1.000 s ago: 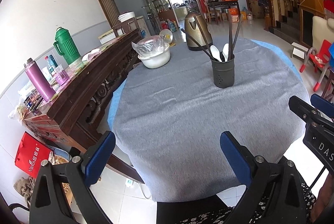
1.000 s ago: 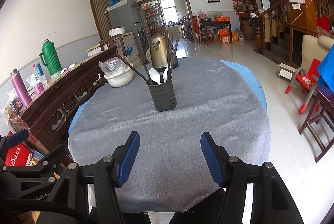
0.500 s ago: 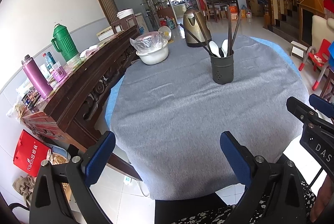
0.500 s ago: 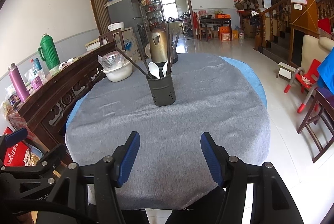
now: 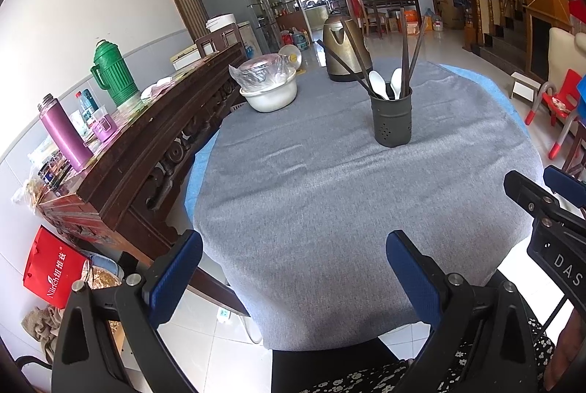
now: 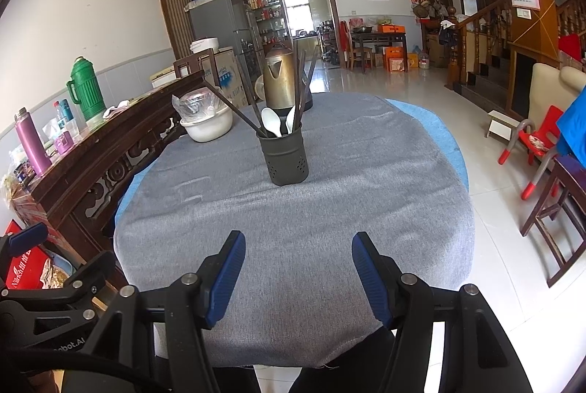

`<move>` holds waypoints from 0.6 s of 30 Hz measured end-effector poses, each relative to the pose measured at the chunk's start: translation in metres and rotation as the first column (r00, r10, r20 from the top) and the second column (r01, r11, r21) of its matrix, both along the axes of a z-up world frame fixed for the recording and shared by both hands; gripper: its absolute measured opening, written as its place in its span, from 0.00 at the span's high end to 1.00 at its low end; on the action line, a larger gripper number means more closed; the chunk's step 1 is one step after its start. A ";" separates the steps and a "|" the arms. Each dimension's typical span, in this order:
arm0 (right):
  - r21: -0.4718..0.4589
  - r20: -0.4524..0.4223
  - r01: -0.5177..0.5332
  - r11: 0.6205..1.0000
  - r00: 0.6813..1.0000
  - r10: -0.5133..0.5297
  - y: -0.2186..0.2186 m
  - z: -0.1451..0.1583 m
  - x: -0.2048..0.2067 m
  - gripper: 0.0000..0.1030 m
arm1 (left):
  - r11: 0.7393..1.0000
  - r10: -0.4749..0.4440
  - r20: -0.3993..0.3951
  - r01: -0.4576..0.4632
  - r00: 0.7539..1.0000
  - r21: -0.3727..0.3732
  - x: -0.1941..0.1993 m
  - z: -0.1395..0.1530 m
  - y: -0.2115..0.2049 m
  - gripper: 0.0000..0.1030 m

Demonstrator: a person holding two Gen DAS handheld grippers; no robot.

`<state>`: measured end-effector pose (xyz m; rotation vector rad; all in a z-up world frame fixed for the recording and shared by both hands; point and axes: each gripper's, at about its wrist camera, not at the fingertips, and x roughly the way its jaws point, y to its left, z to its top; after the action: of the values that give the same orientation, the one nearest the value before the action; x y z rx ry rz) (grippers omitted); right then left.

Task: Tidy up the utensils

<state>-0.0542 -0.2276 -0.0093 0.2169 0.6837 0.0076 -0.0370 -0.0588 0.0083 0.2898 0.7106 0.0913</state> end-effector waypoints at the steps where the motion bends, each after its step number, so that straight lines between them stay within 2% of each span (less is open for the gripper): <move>1: -0.001 0.000 -0.001 1.000 1.000 0.001 0.000 0.000 0.000 0.38 | 1.000 0.001 0.001 -0.001 1.000 0.001 0.000 0.000 0.000 0.03; 18: -0.018 0.025 -0.006 1.000 1.000 0.007 0.001 0.006 -0.002 0.38 | 1.000 0.022 0.022 -0.022 1.000 0.001 0.001 0.006 0.004 0.03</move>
<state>-0.0563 -0.2261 -0.0035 0.1969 0.6590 0.0104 -0.0357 -0.0552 0.0146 0.2818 0.6915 0.1157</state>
